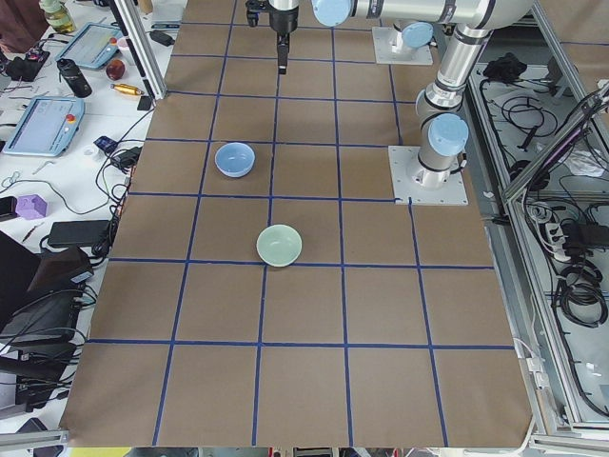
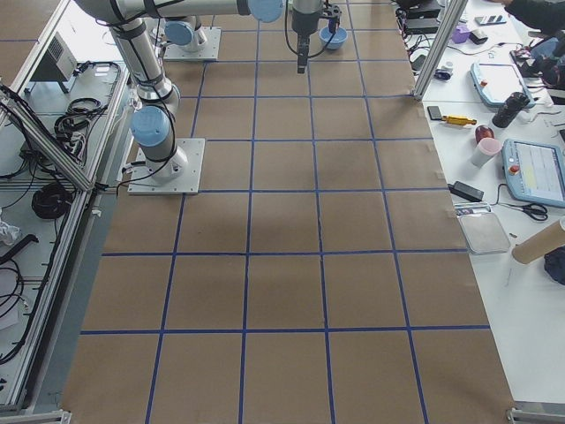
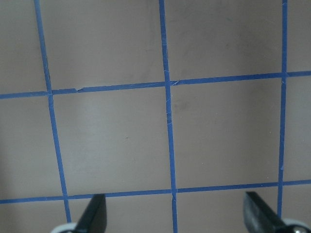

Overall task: Stack green bowl on blue bowl
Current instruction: 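Move the left gripper from the blue bowl toward the pale green bowl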

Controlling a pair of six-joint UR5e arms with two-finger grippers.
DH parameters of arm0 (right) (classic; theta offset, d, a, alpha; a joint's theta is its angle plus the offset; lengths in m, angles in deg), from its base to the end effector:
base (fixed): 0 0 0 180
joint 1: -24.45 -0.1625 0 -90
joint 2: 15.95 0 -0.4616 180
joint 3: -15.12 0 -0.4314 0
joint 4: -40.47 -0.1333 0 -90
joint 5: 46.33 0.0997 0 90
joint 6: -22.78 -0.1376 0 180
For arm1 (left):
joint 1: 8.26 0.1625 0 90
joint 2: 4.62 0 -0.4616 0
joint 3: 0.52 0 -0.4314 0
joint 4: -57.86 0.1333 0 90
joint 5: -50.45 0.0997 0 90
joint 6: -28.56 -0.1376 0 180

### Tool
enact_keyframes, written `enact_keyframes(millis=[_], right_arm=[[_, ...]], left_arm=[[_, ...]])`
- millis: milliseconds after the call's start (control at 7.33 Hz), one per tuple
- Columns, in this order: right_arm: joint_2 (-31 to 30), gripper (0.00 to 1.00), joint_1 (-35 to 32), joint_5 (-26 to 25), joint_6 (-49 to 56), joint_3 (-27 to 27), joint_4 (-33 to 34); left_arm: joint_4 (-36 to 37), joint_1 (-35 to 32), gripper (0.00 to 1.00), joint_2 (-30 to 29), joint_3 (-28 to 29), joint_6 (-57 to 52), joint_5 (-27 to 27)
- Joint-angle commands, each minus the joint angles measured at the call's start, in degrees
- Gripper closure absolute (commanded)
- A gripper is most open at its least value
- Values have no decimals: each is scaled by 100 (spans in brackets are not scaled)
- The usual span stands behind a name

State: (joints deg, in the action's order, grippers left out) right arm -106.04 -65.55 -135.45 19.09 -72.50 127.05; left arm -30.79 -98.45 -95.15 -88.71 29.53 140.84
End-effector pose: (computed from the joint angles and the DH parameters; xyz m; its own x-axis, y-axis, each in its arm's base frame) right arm 0.1354 -0.5277 0.5035 -0.9978 0.0646 -0.0143 0.0644 0.9978 0.0175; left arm -0.1342 -0.5410 0.5008 -0.9999 -0.0139 -0.0060 -0.0136 0.9988 -0.0460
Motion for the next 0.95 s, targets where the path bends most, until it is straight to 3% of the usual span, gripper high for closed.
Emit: enact_keyframes(millis=[0,409,818], right_arm=[[0,0,0,0,0,0,0],[0,0,0,0,0,0,0],[0,0,0,0,0,-9,8]], left_arm=[[-21,-7,0,17,-22,0,5],[-30,89,0,17,-31,-78,14],[-162,921,0,9,-110,-840,-30]])
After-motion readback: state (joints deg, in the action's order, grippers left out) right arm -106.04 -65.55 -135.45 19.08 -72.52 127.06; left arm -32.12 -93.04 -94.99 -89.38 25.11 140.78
